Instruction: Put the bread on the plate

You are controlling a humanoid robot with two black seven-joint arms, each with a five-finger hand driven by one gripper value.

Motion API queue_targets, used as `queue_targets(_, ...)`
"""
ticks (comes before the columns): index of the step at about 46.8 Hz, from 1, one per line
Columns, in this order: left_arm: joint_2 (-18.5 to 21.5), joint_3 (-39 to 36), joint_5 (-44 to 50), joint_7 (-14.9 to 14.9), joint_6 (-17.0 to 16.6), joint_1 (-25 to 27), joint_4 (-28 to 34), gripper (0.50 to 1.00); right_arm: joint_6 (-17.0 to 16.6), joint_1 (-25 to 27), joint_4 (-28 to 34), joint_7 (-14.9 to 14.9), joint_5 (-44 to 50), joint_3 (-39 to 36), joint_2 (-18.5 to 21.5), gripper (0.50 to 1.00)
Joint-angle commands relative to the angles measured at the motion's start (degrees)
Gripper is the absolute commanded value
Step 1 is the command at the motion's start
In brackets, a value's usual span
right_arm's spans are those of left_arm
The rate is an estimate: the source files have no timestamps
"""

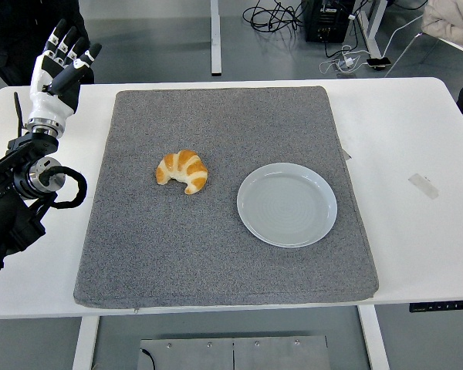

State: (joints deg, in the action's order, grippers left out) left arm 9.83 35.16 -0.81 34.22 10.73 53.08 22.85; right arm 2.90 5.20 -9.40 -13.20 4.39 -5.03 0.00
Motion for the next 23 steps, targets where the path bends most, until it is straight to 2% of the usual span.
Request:
queue_targets(1,0.2,-1.3,0.0,0.0,-0.2,0.6,0.1,0.972,0.0,0.0,0.1,0.0,0.0,0.0,0.0,1.0)
queue_targets(7,2.3,-4.7,0.1,-0.3,-0.2,2.0,0.3,0.972,0.0,0.0,0.1,0.0,0.0,0.0,0.0,1.0)
queue_targets(17,4.3,-12.6,0.2,-4.2,-0.2,4.8,1.0,0.972,0.0,0.0,0.0,0.0,0.0,-0.1,0.0,1.0)
queue_targets(23,6.2,-17.9,0.1,-4.8,-0.4,6.7,2.8,0.972,0.0,0.0,0.0,0.0,0.0,-0.1,0.0,1.0)
